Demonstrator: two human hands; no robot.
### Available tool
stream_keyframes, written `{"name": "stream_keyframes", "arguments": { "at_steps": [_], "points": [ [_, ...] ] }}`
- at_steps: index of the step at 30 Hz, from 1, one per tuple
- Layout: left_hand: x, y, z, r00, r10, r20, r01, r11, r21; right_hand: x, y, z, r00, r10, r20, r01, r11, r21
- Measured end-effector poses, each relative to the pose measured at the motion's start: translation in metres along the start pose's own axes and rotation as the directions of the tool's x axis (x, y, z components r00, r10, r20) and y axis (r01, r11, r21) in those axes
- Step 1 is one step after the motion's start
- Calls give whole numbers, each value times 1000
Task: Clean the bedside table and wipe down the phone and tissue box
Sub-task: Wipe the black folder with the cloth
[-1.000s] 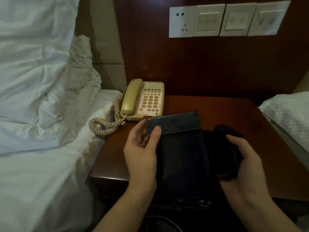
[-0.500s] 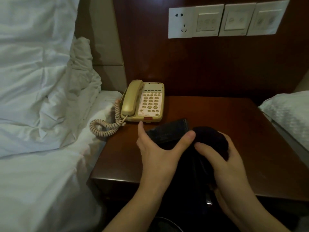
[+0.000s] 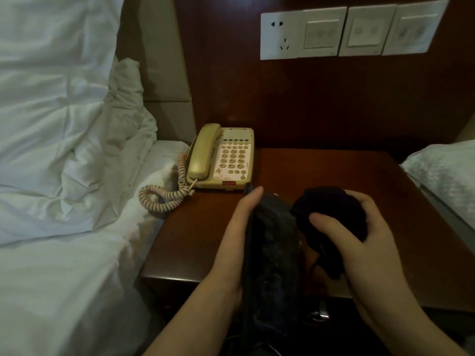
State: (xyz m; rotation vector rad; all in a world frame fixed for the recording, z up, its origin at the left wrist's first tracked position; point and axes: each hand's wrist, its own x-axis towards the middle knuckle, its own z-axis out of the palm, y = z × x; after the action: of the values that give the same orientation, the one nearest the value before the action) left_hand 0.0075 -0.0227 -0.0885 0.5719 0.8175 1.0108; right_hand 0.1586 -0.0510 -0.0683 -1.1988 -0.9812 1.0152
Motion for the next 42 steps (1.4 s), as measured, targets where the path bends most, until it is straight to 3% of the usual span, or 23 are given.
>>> {"name": "stream_keyframes", "arguments": {
  "at_steps": [4, 6, 9, 11, 13, 16, 19, 21, 24, 26, 28, 33, 39, 42],
  "points": [
    [9, 2, -4, 998, -31, -46, 25, 991, -134, 6, 12, -2, 995, 23, -94, -22, 1000, 11],
    [10, 0, -4, 997, -45, -55, 34, 981, -192, 9, 15, -5, 988, 135, -69, -128, 987, 102],
    [12, -1, -3, 989, 23, -143, -30, 998, -52, 11, 19, -8, 961, 275, 4, -270, 942, 201],
    [11, 0, 0, 975, 74, -210, -58, 995, 81, 10, 19, -10, 957, 290, -7, -281, 933, 223],
    [11, -2, -3, 963, 48, -265, -20, 994, 107, 10, 19, -11, 957, 289, -23, -274, 929, 248],
    [6, -3, -3, 960, -11, -280, 26, 998, 50, 11, 17, -12, 976, 209, -63, -192, 960, 204],
    [3, -5, -1, 962, 39, -271, -14, 996, 93, 6, 10, -6, 980, -126, -155, 122, 992, -40],
    [1, -11, 2, 965, 120, -231, -79, 980, 180, 2, 10, 4, 942, -333, -49, 306, 908, -287],
    [-2, -20, 6, 926, 267, -265, -188, 939, 289, 4, 31, 20, 849, -470, 242, 497, 550, -671],
    [0, -21, 1, 894, 348, -282, -254, 913, 320, 8, 40, 25, 816, -489, 308, 530, 423, -735],
    [0, -19, -2, 880, 394, -267, -295, 892, 342, 14, 43, 21, 800, -516, 306, 530, 370, -763],
    [4, -20, -6, 843, 488, -225, -377, 836, 399, 27, 40, 4, 874, -468, 132, 383, 496, -779],
    [4, -26, -5, 820, 528, -221, -413, 813, 410, 7, 41, 36, 821, -427, 379, 565, 514, -645],
    [-1, -22, -8, 800, 575, -171, -472, 779, 413, 27, 33, 18, 855, -411, 315, 507, 540, -672]
  ]
}}
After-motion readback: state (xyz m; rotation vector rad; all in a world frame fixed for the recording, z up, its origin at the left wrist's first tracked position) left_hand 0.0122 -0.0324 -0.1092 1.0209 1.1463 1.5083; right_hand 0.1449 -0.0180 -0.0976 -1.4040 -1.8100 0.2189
